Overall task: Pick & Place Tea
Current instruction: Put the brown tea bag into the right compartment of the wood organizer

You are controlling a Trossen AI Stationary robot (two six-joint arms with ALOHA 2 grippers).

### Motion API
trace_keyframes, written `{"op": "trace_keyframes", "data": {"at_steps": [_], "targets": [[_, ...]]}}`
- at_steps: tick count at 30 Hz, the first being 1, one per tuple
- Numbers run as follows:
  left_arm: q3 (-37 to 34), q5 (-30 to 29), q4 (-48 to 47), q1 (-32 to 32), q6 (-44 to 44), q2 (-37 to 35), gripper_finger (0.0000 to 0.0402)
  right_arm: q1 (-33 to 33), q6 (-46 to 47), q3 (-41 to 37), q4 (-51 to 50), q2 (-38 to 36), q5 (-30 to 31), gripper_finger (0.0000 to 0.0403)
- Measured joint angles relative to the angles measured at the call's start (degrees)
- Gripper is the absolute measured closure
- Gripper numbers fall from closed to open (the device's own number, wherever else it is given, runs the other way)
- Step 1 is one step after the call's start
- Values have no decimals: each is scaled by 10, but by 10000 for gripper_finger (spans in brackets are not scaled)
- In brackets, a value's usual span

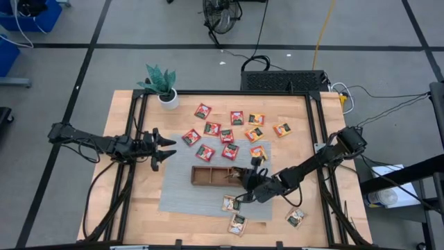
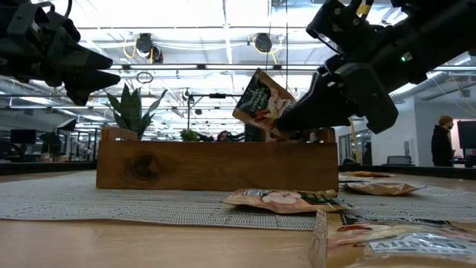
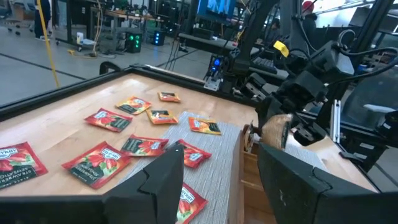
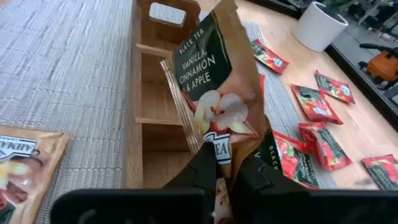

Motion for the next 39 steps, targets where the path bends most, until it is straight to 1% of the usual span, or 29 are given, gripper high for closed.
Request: {"op": "trace_keyframes", "data": {"at_steps": [8, 13, 17, 21, 28, 30, 35, 39], "targets": [[0, 0, 0, 0, 0, 0, 197, 0, 0, 0, -1, 0, -4, 310], [0, 0, 0, 0, 0, 0, 197, 1, 0, 0, -2, -1, -4, 287], [0, 0, 0, 0, 0, 0, 197, 6, -1, 0, -3, -2, -2, 286], [0, 0, 0, 0, 0, 0, 197, 14, -1, 0, -6, -2, 3, 293], [0, 0, 0, 0, 0, 0, 197, 31, -22, -1, -24, -1, 63, 302], [0, 0, 0, 0, 0, 0, 197, 34, -30, -1, -23, -1, 73, 301], [0, 0, 0, 0, 0, 0, 197, 34, -48, -1, -22, -1, 73, 295], [0, 0, 0, 0, 0, 0, 197, 34, -47, -1, -36, -2, 72, 281]]}}
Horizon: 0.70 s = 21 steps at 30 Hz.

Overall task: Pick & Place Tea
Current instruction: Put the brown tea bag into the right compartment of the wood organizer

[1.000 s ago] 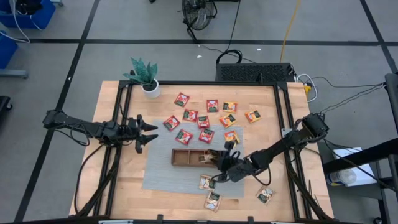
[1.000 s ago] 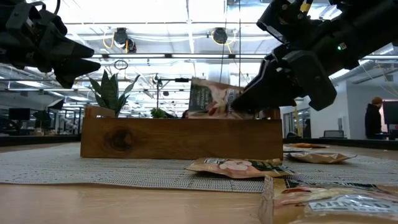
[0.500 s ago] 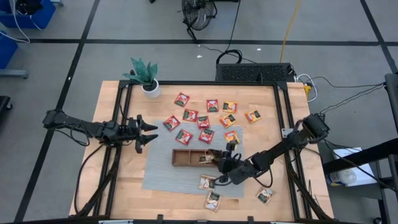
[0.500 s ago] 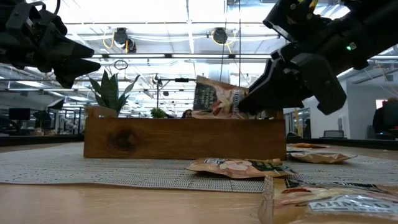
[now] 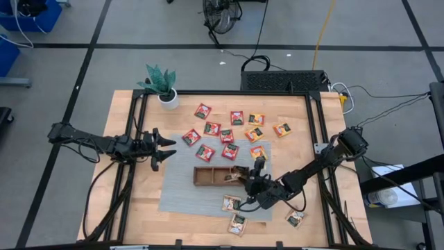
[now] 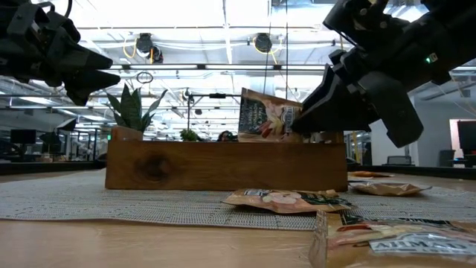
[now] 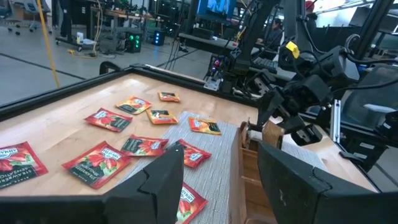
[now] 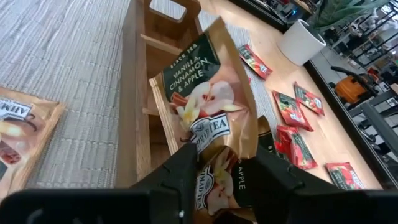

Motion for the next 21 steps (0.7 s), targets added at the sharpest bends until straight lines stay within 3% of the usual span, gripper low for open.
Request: {"op": "trace_keyframes", "data": {"at_steps": [9, 21], "targets": [[0, 0, 0, 0, 0, 0, 197, 8, -7, 0, -8, -3, 6, 231], [0, 0, 0, 0, 0, 0, 197, 15, -20, 0, -30, -46, 30, 222]]}}
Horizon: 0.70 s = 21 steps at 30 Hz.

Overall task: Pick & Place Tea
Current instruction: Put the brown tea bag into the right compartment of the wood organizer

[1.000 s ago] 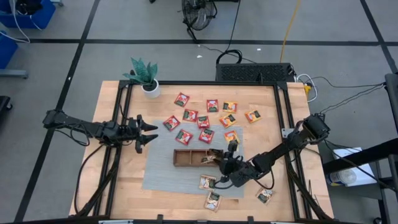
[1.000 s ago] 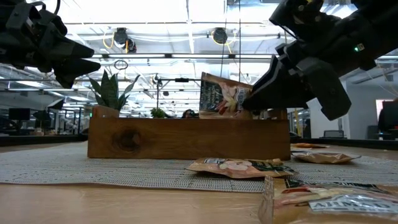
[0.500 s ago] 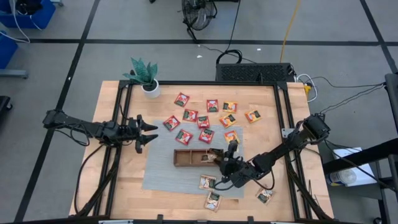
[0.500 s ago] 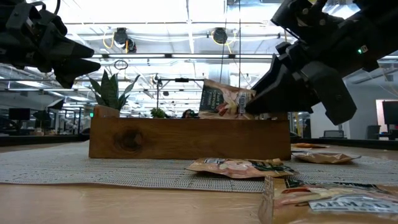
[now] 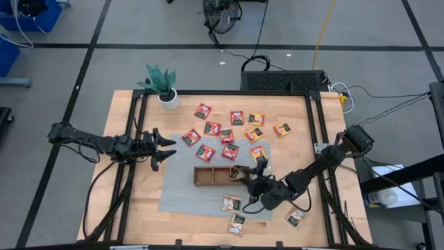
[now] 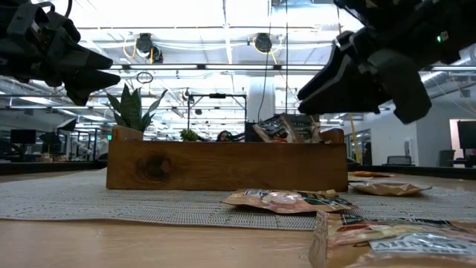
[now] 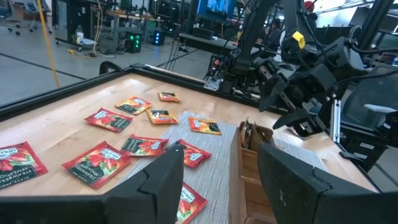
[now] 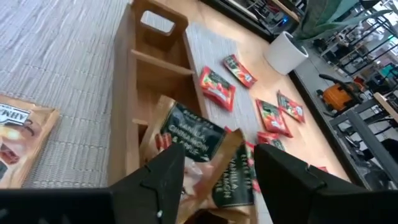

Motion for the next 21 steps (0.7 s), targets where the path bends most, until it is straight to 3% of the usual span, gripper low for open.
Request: {"op": "trace_keyframes", "data": {"at_steps": [3, 6, 9, 15, 21], "targets": [[0, 0, 0, 0, 0, 0, 197, -1, -7, 0, -2, -23, -12, 222], [0, 0, 0, 0, 0, 0, 197, -21, -3, 22, -54, -57, -102, 222], [0, 0, 0, 0, 0, 0, 197, -57, -2, 87, -185, -77, -179, 222], [0, 0, 0, 0, 0, 0, 197, -134, -49, 248, -443, -45, -313, 222], [0, 0, 0, 0, 0, 0, 197, -175, -120, 288, -480, 1, -408, 222]]}}
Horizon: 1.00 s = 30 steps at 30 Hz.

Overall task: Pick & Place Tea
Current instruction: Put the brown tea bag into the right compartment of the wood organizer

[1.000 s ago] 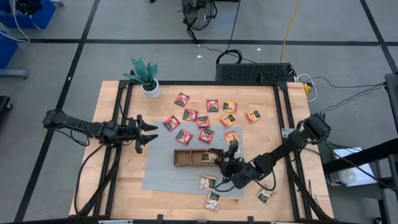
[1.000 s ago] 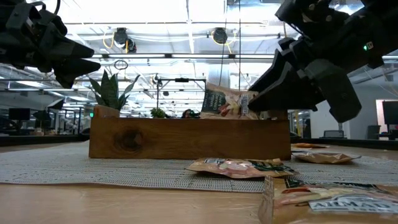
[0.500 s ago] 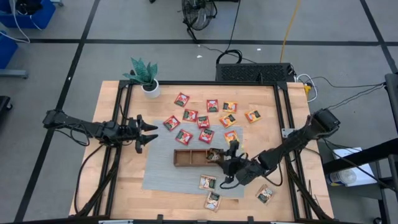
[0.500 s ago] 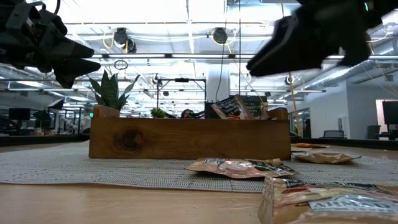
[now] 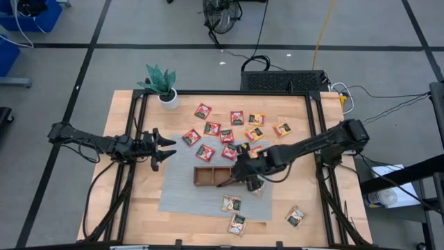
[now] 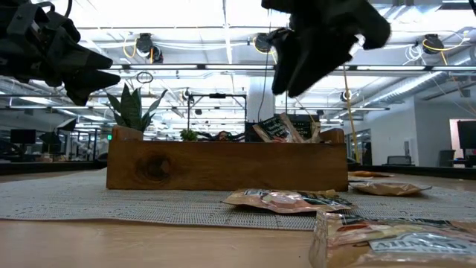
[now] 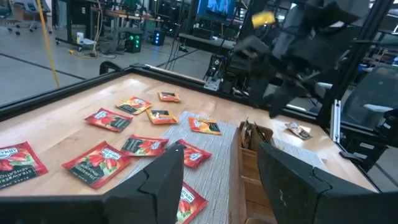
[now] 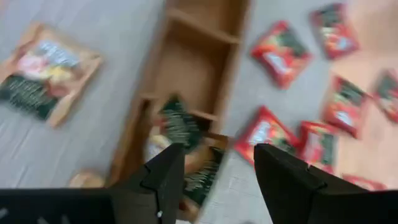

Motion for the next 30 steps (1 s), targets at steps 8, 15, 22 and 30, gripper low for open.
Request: {"op": "trace_keyframes", "data": {"at_steps": [8, 15, 22, 30], "targets": [[0, 0, 0, 0, 0, 0, 197, -18, -37, -1, 36, 39, -45, 222], [0, 0, 0, 0, 0, 0, 197, -34, -54, -1, 38, 55, -72, 222], [0, 0, 0, 0, 0, 0, 197, -33, -55, -1, 35, 54, -88, 224], [0, 0, 0, 0, 0, 0, 197, -33, -52, -1, 19, 54, -105, 260]]}}
